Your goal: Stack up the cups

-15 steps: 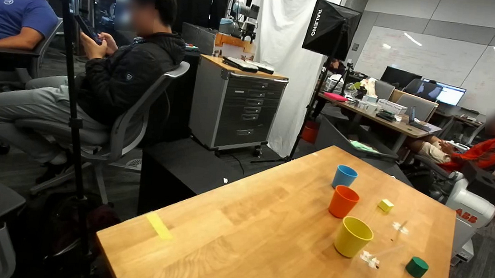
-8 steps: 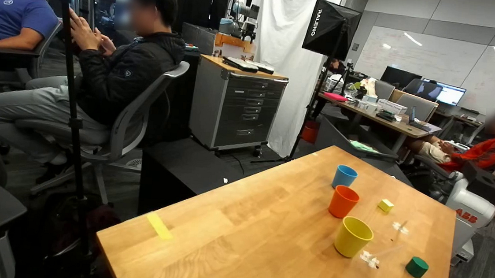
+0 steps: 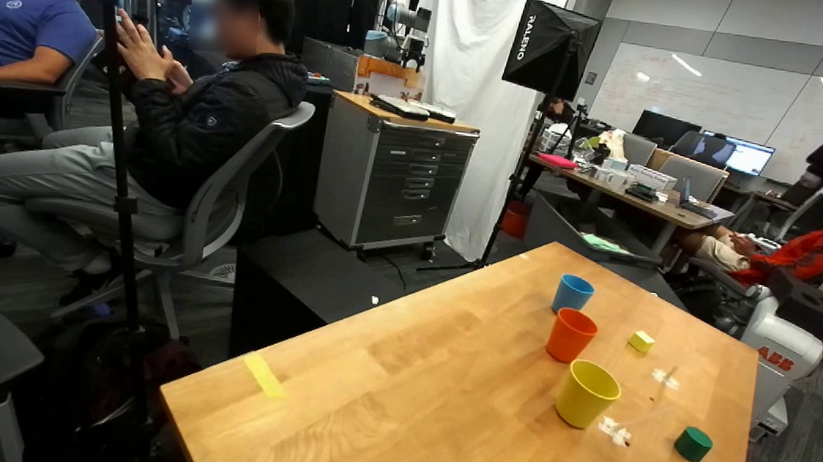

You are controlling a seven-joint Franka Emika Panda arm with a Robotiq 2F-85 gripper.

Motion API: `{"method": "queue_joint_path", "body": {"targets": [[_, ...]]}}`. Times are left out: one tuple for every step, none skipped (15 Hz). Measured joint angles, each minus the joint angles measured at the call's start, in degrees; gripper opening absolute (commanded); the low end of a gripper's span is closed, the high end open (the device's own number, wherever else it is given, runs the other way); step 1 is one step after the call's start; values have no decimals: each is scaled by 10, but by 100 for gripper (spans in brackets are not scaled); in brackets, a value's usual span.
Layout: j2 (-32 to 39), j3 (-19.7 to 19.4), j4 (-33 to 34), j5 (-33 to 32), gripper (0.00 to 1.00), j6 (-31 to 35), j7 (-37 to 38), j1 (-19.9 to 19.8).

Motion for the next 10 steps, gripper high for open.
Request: {"method": "queue_joint_path", "body": {"targets": [[22, 5, 12, 5, 100, 7, 0, 2], [42, 11, 24, 11, 100, 14, 0, 4], [60, 16, 35, 17, 100, 22, -1, 5], [77, 22, 46, 25, 100, 28, -2, 6], [91, 28, 54, 31, 100, 36, -3, 7], [104, 34, 62, 34, 100, 44, -4, 7], [117, 38, 69, 35, 100, 49, -6, 7], [129, 42, 75, 35, 100, 52, -7, 7], [140, 45, 79, 35, 100, 53, -8, 7], [152, 47, 83, 35, 100, 54, -10, 7]]}}
